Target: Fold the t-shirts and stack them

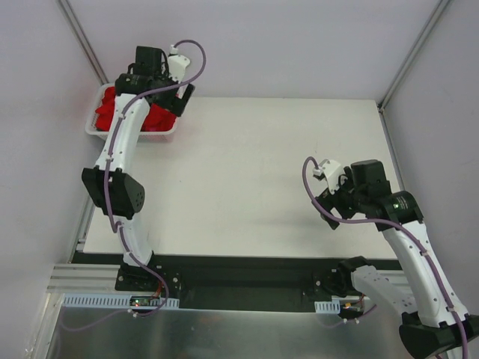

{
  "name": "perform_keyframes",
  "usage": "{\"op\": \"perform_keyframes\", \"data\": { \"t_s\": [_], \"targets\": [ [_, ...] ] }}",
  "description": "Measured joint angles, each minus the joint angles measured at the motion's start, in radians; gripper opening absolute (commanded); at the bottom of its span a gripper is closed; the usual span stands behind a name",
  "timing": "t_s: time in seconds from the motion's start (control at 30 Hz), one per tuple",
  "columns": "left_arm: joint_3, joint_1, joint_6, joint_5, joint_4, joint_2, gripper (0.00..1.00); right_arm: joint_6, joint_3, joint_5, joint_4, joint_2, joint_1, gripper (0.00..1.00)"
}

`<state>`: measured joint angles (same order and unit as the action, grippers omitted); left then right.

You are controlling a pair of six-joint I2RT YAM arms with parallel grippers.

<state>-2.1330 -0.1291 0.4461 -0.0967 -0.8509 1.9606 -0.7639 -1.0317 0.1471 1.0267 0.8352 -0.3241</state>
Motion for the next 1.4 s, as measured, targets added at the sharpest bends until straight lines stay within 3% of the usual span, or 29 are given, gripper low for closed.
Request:
{"op": "perform_keyframes", "data": {
  "t_s": [0.23, 0.47, 0.73, 0.9, 0.93, 1.03, 1.13, 1.17, 1.2, 1.4],
  "targets": [
    [-0.087, 0.065, -0.018, 0.034, 0.006, -0.048, 0.99, 0.0, 0.019, 0.0, -0.008, -0.008, 0.0, 0.96],
    [-0.201, 0.169, -0.051, 0.111, -0.003, 0.124, 0.99, -0.001, 0.033, -0.001, -0.01, -0.037, 0.0, 0.96],
    [-0.291, 0.182, -0.061, 0.153, -0.006, 0.286, 0.97, -0.001, 0.033, -0.005, -0.01, -0.037, 0.0, 0.96],
    [-0.301, 0.193, -0.067, 0.158, -0.008, 0.335, 0.88, -0.001, 0.034, -0.006, -0.009, -0.038, 0.0, 0.96],
    [-0.301, 0.198, -0.069, 0.157, -0.008, 0.341, 0.8, -0.001, 0.034, -0.006, -0.009, -0.038, 0.0, 0.96],
    [-0.304, 0.22, -0.069, 0.158, -0.007, 0.357, 0.77, -0.001, 0.034, -0.006, -0.009, -0.038, 0.0, 0.96],
    [-0.319, 0.242, -0.065, 0.162, -0.005, 0.376, 0.63, 0.0, 0.034, -0.006, -0.009, -0.038, 0.0, 0.96],
    [-0.322, 0.248, -0.064, 0.166, -0.002, 0.383, 0.07, 0.0, 0.034, -0.006, -0.009, -0.038, 0.0, 0.96],
    [-0.33, 0.253, -0.064, 0.169, -0.001, 0.39, 0.0, 0.0, 0.034, -0.006, -0.008, -0.038, 0.0, 0.96],
    [-0.333, 0.267, -0.066, 0.172, 0.002, 0.399, 0.0, 0.0, 0.034, -0.006, -0.007, -0.038, 0.0, 0.96]
  ]
}}
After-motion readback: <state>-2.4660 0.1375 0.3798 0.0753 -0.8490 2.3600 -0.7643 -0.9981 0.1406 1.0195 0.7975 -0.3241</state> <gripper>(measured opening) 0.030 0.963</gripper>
